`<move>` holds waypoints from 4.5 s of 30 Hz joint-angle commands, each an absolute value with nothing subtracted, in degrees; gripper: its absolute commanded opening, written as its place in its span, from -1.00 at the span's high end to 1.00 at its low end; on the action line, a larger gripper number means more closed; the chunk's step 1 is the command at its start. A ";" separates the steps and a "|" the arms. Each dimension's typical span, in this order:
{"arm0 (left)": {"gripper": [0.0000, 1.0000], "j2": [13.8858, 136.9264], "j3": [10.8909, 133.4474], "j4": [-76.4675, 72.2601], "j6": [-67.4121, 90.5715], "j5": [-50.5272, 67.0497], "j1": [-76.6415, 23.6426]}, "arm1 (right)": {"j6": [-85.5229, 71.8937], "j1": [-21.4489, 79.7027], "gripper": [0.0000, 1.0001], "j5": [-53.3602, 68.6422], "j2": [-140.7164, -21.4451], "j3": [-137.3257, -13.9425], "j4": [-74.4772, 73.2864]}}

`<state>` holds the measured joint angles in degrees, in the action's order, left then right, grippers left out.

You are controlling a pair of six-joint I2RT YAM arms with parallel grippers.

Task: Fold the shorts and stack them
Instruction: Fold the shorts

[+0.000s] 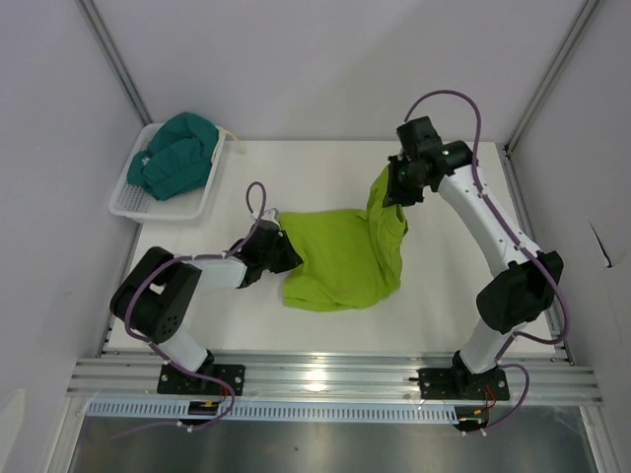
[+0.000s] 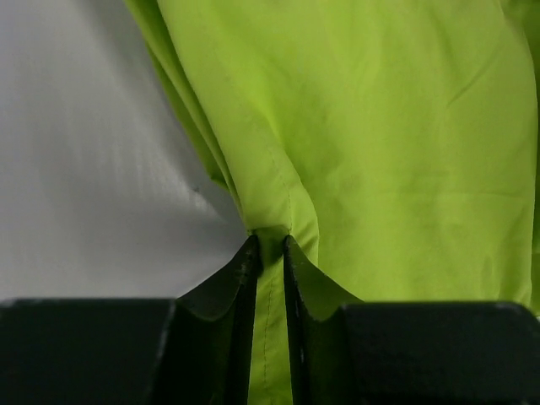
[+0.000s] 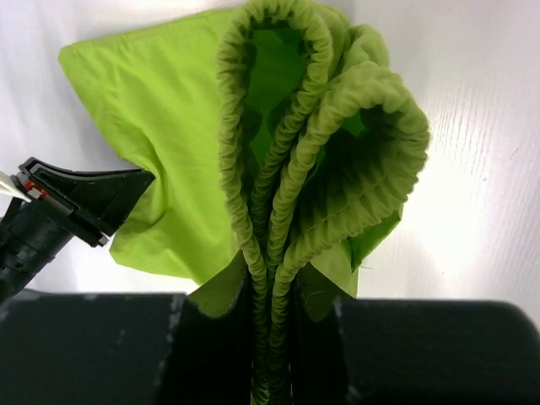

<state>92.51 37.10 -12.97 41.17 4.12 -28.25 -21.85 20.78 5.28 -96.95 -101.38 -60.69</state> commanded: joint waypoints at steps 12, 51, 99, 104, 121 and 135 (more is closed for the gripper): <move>0.79 89.39 31.47 -15.38 43.24 0.26 -30.23 | -32.96 46.75 0.99 -21.97 -114.42 -121.55 -73.65; 1.00 78.84 17.84 -19.77 49.31 -1.76 -27.33 | -47.90 55.37 0.48 -23.91 -128.67 -109.78 -54.58; -0.40 63.19 28.04 -0.25 42.10 -1.59 -33.21 | -51.76 39.38 0.89 25.49 -121.45 -70.05 21.26; -0.28 64.60 27.69 -3.34 41.31 -4.73 -38.92 | -53.61 38.15 0.85 28.12 -124.45 -71.80 23.91; 0.06 87.34 35.06 -2.91 39.46 -9.32 -39.82 | -46.68 30.77 0.79 13.20 -119.18 -73.13 4.06; 0.14 107.83 65.97 3.87 24.88 -11.95 -37.27 | -48.52 34.45 0.79 1.06 -96.69 -48.87 4.57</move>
<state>105.08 60.31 -0.14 31.14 -8.49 -38.02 -48.23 30.57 5.06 -100.47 -51.33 6.09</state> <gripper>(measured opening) 0.429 0.100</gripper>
